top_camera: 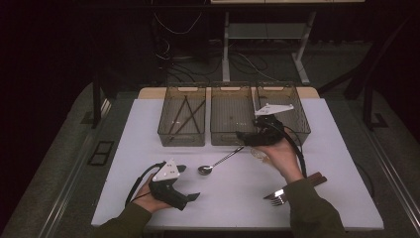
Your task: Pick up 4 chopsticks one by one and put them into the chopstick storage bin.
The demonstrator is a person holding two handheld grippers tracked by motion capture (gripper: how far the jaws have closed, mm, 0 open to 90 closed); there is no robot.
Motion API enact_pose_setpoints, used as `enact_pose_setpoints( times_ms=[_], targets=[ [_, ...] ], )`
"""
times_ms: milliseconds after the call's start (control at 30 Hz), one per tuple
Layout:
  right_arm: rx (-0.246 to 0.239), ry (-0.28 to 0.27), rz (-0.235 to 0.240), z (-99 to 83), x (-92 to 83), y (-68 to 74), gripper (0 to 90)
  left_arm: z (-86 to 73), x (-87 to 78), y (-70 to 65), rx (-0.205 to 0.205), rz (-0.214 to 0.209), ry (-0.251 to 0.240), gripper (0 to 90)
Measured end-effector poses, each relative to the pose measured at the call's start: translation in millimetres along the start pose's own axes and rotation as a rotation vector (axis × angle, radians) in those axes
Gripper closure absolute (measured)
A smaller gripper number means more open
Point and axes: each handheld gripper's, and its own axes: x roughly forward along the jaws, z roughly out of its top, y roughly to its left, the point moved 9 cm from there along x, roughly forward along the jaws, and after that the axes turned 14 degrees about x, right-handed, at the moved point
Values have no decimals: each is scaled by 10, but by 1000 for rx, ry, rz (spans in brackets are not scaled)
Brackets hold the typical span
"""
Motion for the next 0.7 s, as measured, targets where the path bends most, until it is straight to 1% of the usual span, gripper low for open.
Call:
enact_pose_setpoints(
  times_ms=[200,300,433,567,633,700],
  targets=[
    [7,-4,-1,-151,-193,-123,200,-8,0,12,-3,4,4,0],
    [-5,-2,0,-231,-277,-162,195,-16,-11,21,8,5,13,0],
    [-10,6,5,-373,-394,-230,190,-23,-11,28,-5,8,14,0],
    [-14,18,3,-520,-494,-310,190,-24,-10,32,0,11,14,0],
    [-14,22,1,-600,-550,-349,190,-28,-13,28,-4,10,18,0],
    [-17,22,-11,-677,-607,-411,190,-30,-12,31,-6,12,19,0]
  ],
)
